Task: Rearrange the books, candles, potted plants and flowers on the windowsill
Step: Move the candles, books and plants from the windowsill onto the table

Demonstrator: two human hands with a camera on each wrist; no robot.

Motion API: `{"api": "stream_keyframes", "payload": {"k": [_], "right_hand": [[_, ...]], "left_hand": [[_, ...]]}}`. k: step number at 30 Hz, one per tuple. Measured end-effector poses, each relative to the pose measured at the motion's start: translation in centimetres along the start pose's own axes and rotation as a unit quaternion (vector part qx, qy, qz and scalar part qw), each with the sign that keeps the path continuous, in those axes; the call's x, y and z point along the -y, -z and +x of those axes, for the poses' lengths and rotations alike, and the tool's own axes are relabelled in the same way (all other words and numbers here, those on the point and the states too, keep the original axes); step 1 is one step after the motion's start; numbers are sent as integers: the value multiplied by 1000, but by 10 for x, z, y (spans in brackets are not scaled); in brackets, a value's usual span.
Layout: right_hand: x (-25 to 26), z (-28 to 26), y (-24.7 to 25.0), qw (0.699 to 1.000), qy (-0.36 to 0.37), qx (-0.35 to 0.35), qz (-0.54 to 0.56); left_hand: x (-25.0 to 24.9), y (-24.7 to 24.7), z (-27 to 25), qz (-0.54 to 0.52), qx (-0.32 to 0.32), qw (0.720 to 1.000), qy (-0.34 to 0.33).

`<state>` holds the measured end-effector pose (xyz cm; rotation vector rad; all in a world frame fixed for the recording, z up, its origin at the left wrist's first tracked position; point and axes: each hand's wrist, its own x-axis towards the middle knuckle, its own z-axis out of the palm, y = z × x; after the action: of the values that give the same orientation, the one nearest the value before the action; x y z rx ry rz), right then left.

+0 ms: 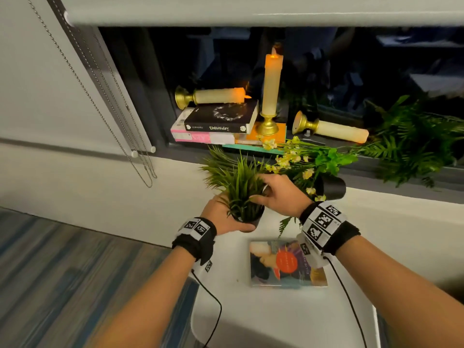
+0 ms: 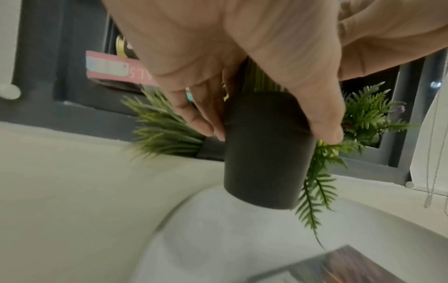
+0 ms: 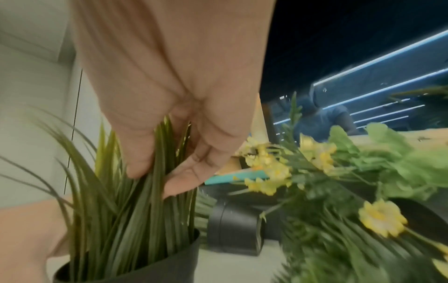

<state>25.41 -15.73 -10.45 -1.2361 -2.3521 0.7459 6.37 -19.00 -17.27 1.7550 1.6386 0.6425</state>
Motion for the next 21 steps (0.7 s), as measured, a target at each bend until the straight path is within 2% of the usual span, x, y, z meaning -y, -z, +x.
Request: {"api": "stream_keyframes", "payload": {"k": [4, 9, 12, 15, 21], "right_hand": [[-16, -13, -29, 999, -17, 38, -8], [-25, -26, -68, 995, -10, 102, 9], [-29, -24, -76, 995, -24, 82, 56], [-27, -18, -76, 996, -15, 80, 41], [-33, -22, -83, 994, -40, 101, 26]], "left_hand": [[26, -21, -14, -2, 32, 999, 39], [54, -34, -33, -59, -15, 996, 70], [58, -33, -35, -65, -31, 995, 65], [47, -24, -32, -40, -27, 998, 39], [51, -21, -26, -43, 21, 999, 26]]}}
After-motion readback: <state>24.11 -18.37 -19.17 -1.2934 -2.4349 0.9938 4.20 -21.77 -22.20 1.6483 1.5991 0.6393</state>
